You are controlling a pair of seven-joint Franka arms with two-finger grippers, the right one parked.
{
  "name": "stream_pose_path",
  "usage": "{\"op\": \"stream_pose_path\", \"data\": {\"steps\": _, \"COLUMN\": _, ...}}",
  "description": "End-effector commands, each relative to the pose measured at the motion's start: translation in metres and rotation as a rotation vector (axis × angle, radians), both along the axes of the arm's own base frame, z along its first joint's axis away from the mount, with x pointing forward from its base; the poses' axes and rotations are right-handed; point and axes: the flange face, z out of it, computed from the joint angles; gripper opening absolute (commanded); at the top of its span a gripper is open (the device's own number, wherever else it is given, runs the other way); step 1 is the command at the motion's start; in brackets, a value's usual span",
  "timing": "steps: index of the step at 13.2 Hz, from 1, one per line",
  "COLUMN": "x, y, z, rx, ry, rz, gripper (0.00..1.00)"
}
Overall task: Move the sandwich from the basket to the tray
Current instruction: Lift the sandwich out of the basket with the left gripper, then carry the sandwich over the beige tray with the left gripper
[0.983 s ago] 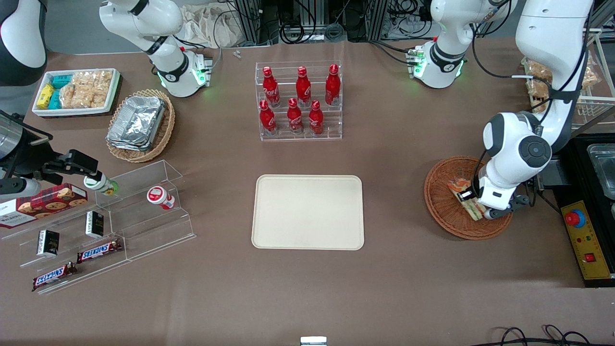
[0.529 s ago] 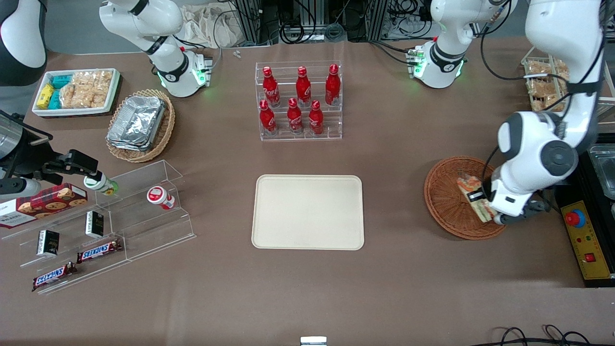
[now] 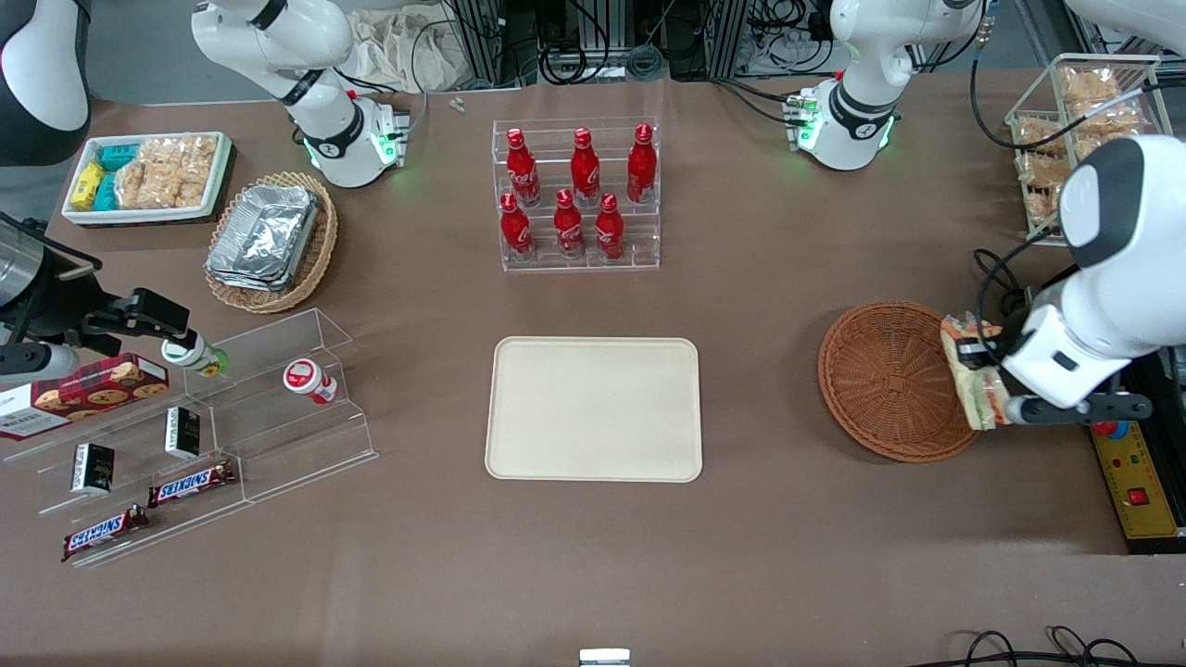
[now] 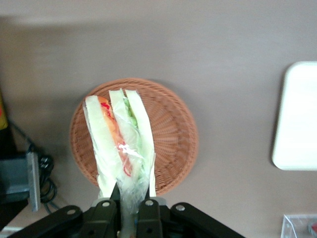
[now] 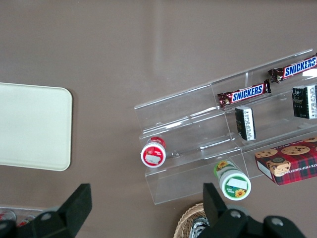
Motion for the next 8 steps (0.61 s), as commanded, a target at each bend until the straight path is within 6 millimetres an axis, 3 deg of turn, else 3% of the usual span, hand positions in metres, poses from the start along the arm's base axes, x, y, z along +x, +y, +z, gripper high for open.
{"op": "stream_pose_path", "data": {"steps": 1, "x": -0.001, "y": -0.07, "z": -0.01, "rx": -0.043, "ry": 0.024, "rz": -0.143, "gripper": 0.0}}
{"op": "stream_pose_path", "data": {"steps": 5, "x": 0.002, "y": -0.169, "z": -0.05, "rx": -0.164, "ry": 0.025, "rz": -0.124, "gripper": 0.0}}
{"op": "stream_pose_path", "data": {"steps": 8, "x": 0.012, "y": -0.21, "z": -0.114, "rx": -0.185, "ry": 0.014, "rz": -0.097, "gripper": 0.0}}
